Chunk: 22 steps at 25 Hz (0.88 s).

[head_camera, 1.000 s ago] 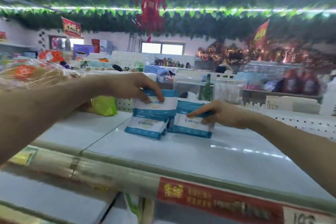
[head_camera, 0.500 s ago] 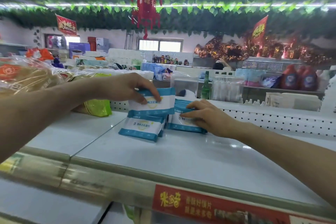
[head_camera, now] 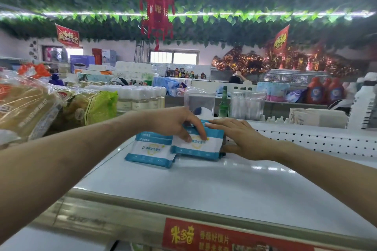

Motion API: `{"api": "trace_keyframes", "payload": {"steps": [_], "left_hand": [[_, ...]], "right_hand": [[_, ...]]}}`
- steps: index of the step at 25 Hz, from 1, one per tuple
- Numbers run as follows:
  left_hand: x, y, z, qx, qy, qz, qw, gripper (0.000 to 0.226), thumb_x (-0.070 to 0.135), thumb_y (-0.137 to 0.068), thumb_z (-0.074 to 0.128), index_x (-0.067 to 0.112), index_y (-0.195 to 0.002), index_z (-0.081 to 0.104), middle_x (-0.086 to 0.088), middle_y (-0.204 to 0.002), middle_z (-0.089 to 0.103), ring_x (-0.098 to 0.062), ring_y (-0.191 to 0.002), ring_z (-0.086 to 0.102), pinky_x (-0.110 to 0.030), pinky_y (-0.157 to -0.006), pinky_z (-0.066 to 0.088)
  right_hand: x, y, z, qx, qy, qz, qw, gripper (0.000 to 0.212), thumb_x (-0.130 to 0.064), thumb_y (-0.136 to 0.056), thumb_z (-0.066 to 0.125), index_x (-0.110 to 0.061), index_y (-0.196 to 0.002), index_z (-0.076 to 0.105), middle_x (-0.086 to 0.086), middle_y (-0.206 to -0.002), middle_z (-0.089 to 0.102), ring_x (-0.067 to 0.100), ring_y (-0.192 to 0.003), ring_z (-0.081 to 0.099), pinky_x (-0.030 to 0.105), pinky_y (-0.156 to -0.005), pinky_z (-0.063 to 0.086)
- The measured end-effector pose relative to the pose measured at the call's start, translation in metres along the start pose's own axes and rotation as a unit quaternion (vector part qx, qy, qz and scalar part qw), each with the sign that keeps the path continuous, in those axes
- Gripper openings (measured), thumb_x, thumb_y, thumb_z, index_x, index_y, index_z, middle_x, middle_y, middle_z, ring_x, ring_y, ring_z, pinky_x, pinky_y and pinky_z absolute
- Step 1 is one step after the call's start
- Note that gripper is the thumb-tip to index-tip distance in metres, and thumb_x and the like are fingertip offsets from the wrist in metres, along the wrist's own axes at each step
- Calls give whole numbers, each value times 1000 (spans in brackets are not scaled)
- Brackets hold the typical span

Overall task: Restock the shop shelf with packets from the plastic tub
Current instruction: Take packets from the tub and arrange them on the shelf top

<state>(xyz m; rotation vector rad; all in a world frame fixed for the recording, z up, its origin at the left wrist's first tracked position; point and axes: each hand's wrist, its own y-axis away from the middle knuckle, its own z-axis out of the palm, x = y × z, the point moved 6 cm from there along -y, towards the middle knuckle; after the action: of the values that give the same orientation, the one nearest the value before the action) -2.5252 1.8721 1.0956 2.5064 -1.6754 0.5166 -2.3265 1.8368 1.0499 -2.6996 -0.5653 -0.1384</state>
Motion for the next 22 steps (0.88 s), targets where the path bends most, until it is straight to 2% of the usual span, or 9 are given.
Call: {"api": "trace_keyframes", "payload": {"steps": [5, 8, 13, 15, 17, 19, 22], "left_hand": [[-2, -23, 14, 7, 13, -6, 1000, 35, 11, -93, 73, 35, -120, 74, 16, -129, 64, -9, -116, 61, -20, -97, 54], [-14, -27, 19, 10, -4, -16, 1000, 40, 7, -92, 73, 35, -121, 73, 17, -129, 63, -7, -117, 58, -19, -99, 49], [-27, -28, 21, 22, -59, -1, 998, 44, 2, -90, 73, 35, -120, 73, 14, -130, 59, -7, -121, 53, -18, -102, 40], [-26, -28, 20, 15, -78, 2, 997, 44, 1, -89, 73, 34, -118, 74, 12, -132, 56, -10, -123, 50, -25, -107, 41], [-23, -29, 21, 28, -109, 0, 994, 41, 4, -90, 73, 35, -117, 75, 11, -133, 50, -12, -126, 43, -33, -112, 40], [-18, -27, 20, 61, -134, -3, 989, 35, 13, -95, 72, 38, -120, 75, 11, -132, 45, -13, -125, 36, -33, -110, 35], [-9, -3, 5, 95, -175, -15, 980, 29, 27, -101, 65, 40, -125, 72, 9, -126, 47, -13, -122, 38, -32, -105, 36]], "right_hand": [[29, 16, -26, 58, -18, 72, 996, 67, -48, -100, 56, -48, -156, 21, -13, -162, 32, 16, -146, 32, 52, -118, 33], [36, 28, -39, 87, -7, 85, 993, 64, -49, -99, 55, -46, -155, 26, -9, -157, 41, 18, -140, 40, 51, -114, 37], [36, 39, -47, 96, -4, 97, 991, 59, -48, -100, 55, -43, -154, 33, -10, -154, 45, 16, -139, 42, 50, -113, 35], [31, 36, -50, 94, 1, 90, 992, 57, -48, -100, 55, -42, -153, 35, -10, -153, 46, 16, -139, 42, 48, -113, 35], [22, 31, -55, 95, -3, 83, 992, 54, -45, -101, 56, -39, -152, 40, -8, -151, 47, 17, -138, 43, 48, -112, 37], [12, 22, -59, 98, -4, 71, 993, 51, -43, -100, 58, -37, -149, 45, -7, -149, 50, 18, -135, 45, 50, -110, 39], [-10, 2, -60, 90, -16, 44, 995, 48, -46, -100, 56, -37, -146, 47, -8, -145, 52, 17, -130, 47, 51, -108, 42]]}}
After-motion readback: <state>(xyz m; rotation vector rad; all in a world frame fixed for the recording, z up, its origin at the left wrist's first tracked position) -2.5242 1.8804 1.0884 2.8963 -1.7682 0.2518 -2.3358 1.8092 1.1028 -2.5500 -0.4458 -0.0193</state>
